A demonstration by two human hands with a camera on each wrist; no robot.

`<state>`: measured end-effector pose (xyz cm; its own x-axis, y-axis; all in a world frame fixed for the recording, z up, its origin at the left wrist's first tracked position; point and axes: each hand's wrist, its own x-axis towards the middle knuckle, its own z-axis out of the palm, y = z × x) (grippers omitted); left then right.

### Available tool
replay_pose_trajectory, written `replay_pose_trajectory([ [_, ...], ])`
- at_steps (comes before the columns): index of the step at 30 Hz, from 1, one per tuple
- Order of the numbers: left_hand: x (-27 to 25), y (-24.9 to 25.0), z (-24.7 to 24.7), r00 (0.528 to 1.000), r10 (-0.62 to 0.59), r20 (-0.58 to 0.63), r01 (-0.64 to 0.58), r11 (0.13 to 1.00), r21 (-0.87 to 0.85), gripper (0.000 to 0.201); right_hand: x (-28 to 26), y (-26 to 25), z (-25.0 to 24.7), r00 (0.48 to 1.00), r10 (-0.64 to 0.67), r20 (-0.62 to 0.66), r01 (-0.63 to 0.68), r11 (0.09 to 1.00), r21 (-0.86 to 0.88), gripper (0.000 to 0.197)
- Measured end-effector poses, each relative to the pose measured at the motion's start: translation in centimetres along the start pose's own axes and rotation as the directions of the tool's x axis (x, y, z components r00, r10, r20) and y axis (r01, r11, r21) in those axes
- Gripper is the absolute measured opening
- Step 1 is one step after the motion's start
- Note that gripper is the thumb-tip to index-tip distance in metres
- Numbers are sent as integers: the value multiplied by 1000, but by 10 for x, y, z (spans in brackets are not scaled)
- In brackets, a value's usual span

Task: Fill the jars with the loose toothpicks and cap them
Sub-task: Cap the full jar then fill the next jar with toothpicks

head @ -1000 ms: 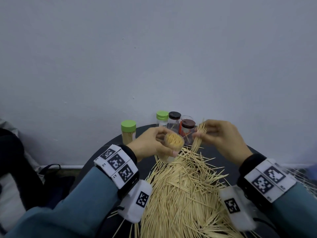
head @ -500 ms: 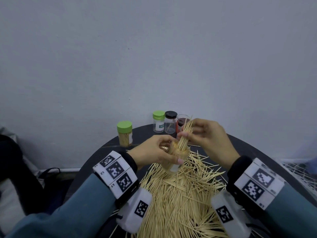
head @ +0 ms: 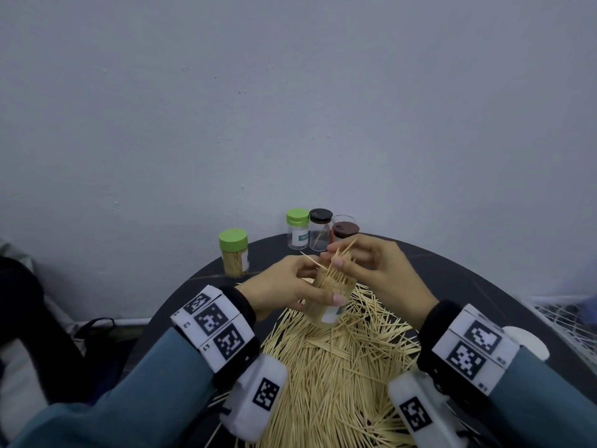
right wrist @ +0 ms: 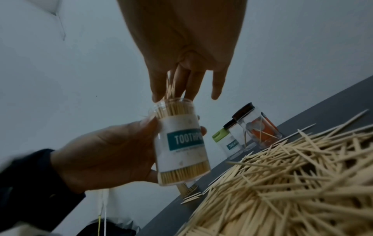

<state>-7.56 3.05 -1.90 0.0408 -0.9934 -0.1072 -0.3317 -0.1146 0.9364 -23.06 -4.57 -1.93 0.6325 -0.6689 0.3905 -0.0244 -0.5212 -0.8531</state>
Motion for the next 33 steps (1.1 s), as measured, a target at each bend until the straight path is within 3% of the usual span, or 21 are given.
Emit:
replay_pose_trajectory([
  [5,0,0,1,1000,-12,13,12,1000,17,56,0,-1,2,999,19,47,-20,999,26,28],
  [9,-1,1,2,1000,-17,24,16,1000,16,43,-1,0,3,994,55,93,-48,997,-68,27],
  [13,-1,1,1,1000,1,0,-1,1000,13,53,-2,-4,3,986,134,94,-128,989,-73,35],
  [17,-2,2,1,1000,8,26,-9,1000,25,47,-3,-13,1,953,249,171,-237,968,-83,39],
  [22,-3,4,4,998,10,68,-12,999,33,35,-3,-14,-2,957,256,139,-242,964,-108,48],
  [28,-2,3,3,996,22,88,-24,1000,17,34,-4,-9,2,924,304,233,-286,952,-107,41],
  [33,-4,4,3,997,11,75,-13,999,29,36,-2,-13,-2,984,140,113,-138,990,-24,32],
])
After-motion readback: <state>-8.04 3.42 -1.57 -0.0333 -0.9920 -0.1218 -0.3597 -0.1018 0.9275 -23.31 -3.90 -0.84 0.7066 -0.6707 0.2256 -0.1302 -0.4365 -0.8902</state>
